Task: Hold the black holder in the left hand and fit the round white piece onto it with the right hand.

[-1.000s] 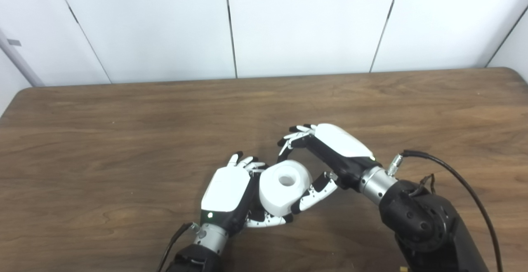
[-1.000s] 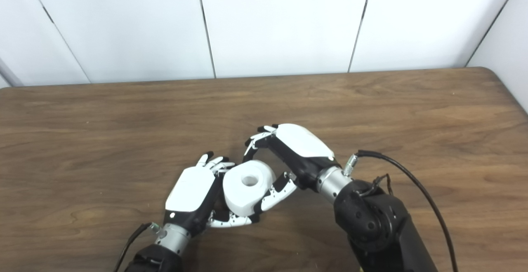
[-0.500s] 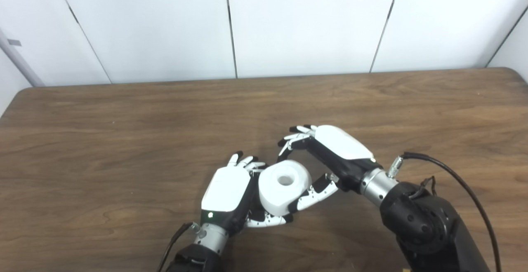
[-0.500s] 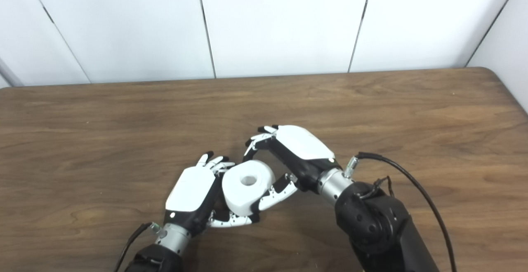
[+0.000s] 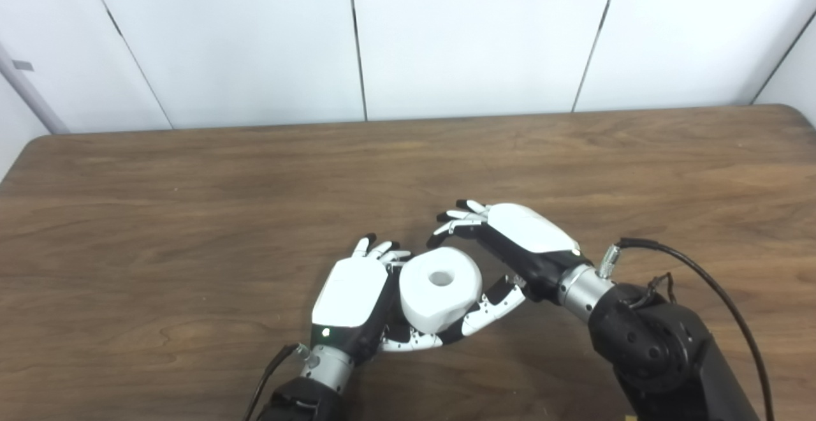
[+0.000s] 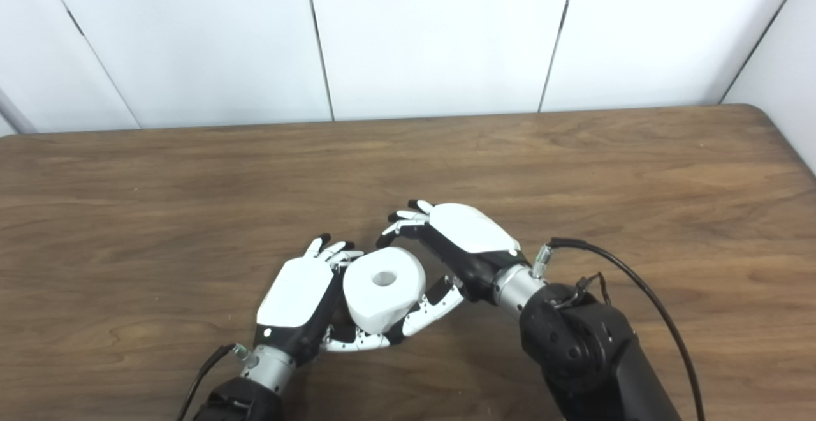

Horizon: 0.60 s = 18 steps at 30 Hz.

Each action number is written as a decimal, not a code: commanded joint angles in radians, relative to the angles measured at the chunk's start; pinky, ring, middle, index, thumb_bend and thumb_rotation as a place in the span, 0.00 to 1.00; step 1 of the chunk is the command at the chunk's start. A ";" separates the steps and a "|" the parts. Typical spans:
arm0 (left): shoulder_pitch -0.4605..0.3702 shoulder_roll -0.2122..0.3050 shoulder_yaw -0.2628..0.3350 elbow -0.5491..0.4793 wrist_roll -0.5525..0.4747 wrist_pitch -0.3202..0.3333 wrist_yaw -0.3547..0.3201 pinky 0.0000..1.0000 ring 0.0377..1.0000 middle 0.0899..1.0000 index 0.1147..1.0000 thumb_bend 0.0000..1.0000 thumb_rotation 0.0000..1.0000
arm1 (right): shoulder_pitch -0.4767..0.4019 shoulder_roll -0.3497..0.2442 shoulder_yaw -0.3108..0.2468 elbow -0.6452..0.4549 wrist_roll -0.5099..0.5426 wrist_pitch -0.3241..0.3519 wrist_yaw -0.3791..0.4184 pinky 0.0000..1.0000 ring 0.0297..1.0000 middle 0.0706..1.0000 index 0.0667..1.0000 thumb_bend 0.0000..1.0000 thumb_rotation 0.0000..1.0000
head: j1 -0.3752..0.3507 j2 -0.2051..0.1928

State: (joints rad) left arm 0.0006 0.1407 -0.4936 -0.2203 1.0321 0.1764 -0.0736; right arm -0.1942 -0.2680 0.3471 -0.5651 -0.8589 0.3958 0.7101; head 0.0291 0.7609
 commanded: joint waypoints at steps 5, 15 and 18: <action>0.001 0.006 -0.025 0.023 0.020 -0.005 -0.042 0.99 0.88 0.77 0.42 0.52 0.05 | -0.036 -0.015 -0.022 -0.042 -0.006 0.004 0.024 1.00 1.00 0.98 0.83 1.00 0.37 | -0.005 -0.002; -0.004 0.014 -0.017 0.032 0.011 -0.007 -0.037 0.99 0.88 0.77 0.42 0.52 0.05 | -0.035 -0.062 -0.079 -0.099 0.009 0.035 0.079 1.00 1.00 0.99 0.85 1.00 0.35 | -0.013 -0.013; -0.004 0.017 -0.014 0.034 0.005 -0.009 -0.034 1.00 0.88 0.76 0.42 0.52 0.05 | -0.025 -0.077 -0.101 -0.114 0.020 0.040 0.078 1.00 1.00 0.99 0.85 1.00 0.36 | -0.021 -0.015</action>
State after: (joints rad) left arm -0.0052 0.1491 -0.4956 -0.2180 1.0299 0.1755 -0.0750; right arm -0.1975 -0.3354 0.2673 -0.6420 -0.8463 0.4314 0.7915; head 0.0123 0.7455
